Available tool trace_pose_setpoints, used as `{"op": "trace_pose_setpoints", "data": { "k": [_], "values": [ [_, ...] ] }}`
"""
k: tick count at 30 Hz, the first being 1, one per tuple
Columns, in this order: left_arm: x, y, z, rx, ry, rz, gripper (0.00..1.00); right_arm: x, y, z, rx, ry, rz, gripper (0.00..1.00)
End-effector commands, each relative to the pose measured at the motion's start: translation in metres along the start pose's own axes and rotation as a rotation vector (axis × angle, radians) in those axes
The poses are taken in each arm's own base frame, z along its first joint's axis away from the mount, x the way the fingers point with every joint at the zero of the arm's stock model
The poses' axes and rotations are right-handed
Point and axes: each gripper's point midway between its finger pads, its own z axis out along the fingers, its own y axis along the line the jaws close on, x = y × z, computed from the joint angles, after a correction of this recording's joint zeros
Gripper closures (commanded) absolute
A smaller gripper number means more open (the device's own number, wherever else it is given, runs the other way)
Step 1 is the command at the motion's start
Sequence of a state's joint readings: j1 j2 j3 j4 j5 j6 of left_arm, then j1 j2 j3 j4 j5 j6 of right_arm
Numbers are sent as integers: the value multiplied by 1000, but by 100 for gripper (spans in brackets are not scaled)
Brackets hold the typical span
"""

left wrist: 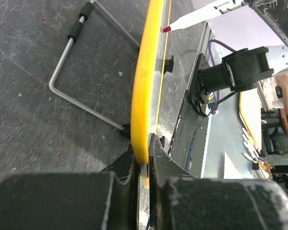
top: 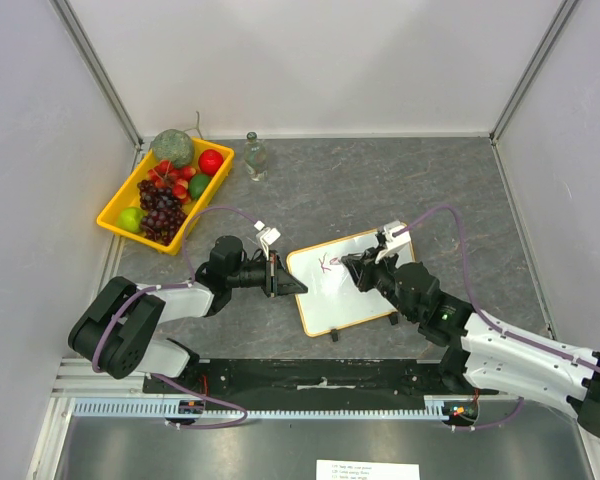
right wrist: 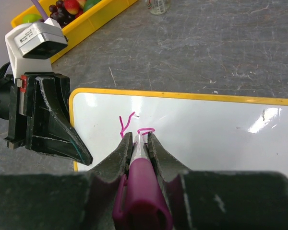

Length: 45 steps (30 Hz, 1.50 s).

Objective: Write a sentence on the whiteboard

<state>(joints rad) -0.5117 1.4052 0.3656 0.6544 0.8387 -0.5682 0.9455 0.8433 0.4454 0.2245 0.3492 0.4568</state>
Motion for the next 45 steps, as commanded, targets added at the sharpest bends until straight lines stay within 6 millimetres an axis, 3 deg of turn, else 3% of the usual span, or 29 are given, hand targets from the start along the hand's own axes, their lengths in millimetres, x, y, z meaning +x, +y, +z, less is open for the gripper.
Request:
{"op": "trace_pose_setpoints", "data": {
  "k": [1, 24, 34, 40, 45],
  "values": [
    [14, 29, -2, -119, 25, 34, 98, 27, -16, -5, 48, 76, -21, 100],
    [14, 30, -2, -122, 26, 33, 98, 35, -36, -15, 123, 89, -42, 100],
    [15, 30, -2, -122, 29, 31, 98, 6, -34, -15, 134, 18, -22, 100],
    [14, 30, -2, -123, 25, 34, 98, -25, -16, -19, 61, -54, 10, 100],
    [15, 30, -2, -123, 27, 34, 98, -45, -16, -24, 69, -107, 19, 100]
  ]
}}
